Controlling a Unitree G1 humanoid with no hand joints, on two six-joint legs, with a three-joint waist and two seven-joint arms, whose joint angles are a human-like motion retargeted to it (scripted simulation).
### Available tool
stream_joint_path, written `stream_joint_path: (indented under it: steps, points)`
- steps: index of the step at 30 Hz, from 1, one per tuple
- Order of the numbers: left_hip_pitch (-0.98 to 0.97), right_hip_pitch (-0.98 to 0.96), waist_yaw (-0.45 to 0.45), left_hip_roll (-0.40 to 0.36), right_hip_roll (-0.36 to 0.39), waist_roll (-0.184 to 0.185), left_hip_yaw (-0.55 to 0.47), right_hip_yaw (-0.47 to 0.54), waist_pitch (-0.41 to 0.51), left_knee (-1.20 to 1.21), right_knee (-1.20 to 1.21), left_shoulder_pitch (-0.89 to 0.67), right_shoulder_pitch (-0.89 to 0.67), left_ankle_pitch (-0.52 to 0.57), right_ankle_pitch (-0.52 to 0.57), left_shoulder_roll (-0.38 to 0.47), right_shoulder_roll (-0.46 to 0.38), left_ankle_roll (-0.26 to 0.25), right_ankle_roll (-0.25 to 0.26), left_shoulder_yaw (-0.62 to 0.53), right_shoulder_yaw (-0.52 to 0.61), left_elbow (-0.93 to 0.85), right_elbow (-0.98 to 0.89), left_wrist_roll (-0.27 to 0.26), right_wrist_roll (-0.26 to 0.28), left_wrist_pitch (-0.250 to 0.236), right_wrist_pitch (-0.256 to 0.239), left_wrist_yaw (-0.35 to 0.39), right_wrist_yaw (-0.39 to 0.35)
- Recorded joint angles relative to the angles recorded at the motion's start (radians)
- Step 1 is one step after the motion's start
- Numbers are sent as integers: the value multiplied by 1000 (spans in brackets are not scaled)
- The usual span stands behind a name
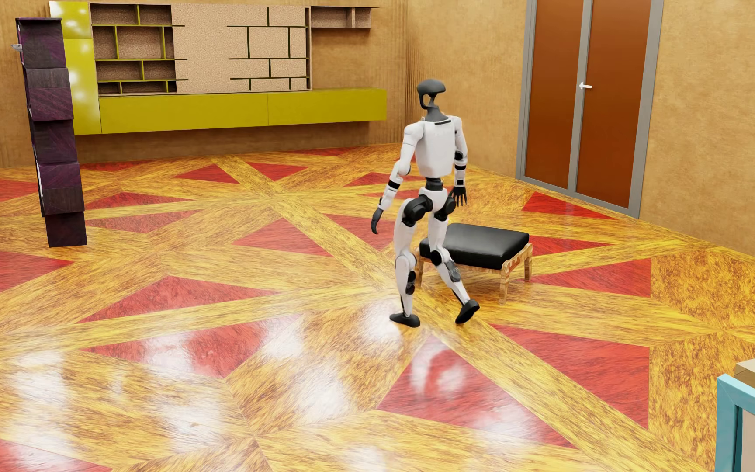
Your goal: Sit down on the chair
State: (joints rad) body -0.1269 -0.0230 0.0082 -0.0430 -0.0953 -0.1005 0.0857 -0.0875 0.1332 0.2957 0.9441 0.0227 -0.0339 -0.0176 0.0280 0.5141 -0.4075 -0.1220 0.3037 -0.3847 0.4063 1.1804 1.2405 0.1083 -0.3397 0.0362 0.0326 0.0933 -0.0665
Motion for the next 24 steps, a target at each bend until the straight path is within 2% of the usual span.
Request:
stream_joint_path:
  steps: [1, 3, 5, 6, 8, 10, 11, 12, 13, 15, 16, 18, 19, 20, 21, 24]
  points:
    - [29, -83, -15, 12, -19, 3, -1, 25, 12, -4, 102, -17, -9, -4, -18, 2, 0, 10, -24, -12, -7, 1, 0, 17, -15, -2, 1, 6, -3]
    - [75, -215, -42, 42, -33, 15, -10, 84, 8, -24, 126, -28, 1, -13, -46, -5, 2, -1, -74, -27, -11, -10, -1, 3, -25, -7, 11, 43, -22]
    - [100, -288, -65, 91, -44, 21, -8, 118, 15, -20, -9, -48, -3, -33, -80, -1, 8, -30, -156, -44, -22, -31, -5, -12, -28, -28, 13, 52, -22]
    - [100, -297, -71, 115, -59, 24, -14, 132, 18, -7, -110, -56, 2, -39, -74, -3, 9, -41, -176, -61, -33, -39, -5, -8, -40, -35, 11, 60, -32]
    - [61, -278, -71, 163, -94, 30, -40, 171, 4, 63, -322, -51, 26, -59, -22, -14, 7, -85, -179, -101, -59, -58, -7, -16, -13, -48, 3, 79, -78]
    - [21, -239, -66, 207, -128, 43, -79, 233, -2, 115, -430, -55, 47, -61, 61, -33, -8, -102, -159, -108, -64, -65, -30, 5, -1, -18, 54, 101, -75]
    - [-3, -223, -60, 224, -136, 43, -100, 230, -9, 120, -430, -50, 54, -40, 65, -37, -12, -118, -132, -112, -69, -74, -29, 5, 10, -18, 49, 103, -86]
    - [-28, -203, -55, 241, -134, 40, -121, 212, -13, 111, -408, -50, 59, -5, 0, -38, -12, -136, -116, -106, -75, -78, -31, 9, 11, -15, 46, 98, -91]
    - [-50, -176, -45, 256, -123, 39, -140, 188, -8, 91, -397, -56, 59, 43, -82, -38, -13, -151, -121, -102, -75, -83, -35, 10, 12, -15, 42, 104, -99]
    - [-115, -118, -31, 287, -86, 39, -168, 154, 3, 31, -429, -78, 49, 183, -227, -32, -16, -182, -155, -97, -71, -93, -42, -6, 41, -20, 27, 124, -137]
    - [-151, -111, -26, 292, -60, 42, -169, 140, 8, -8, -438, -97, 31, 258, -261, -35, -15, -191, -185, -104, -71, -87, -32, -25, 67, -22, 24, 139, -159]
    - [-198, -125, -24, 269, -18, 42, -156, 108, 31, -13, -426, -115, 4, 200, -262, -35, -13, -225, -221, -139, -74, -84, -29, -22, 73, -20, 32, 144, -187]
    - [-219, -119, -19, 235, -1, 41, -152, 96, 47, 46, -444, -138, 1, 123, -259, -40, -20, -212, -245, -158, -83, -72, -42, -17, 77, -20, 30, 141, -202]
    - [-237, -116, -10, 202, 17, 47, -152, 94, 52, 130, -477, -146, 6, 8, -234, -38, -24, -164, -260, -175, -93, -77, -54, 11, 87, -17, 30, 133, -206]
    - [-218, -91, -4, 174, 24, 37, -129, 76, 86, 190, -527, -167, -10, -64, -199, -38, -13, -118, -211, -228, -73, -66, -34, 3, 66, -44, -40, 149, -253]
    - [-162, -86, -3, 116, 47, 37, -56, 41, 100, 306, -614, -190, -33, -157, -156, -18, 9, -44, -234, -223, -79, -80, -11, 38, 26, -52, -31, 107, -192]
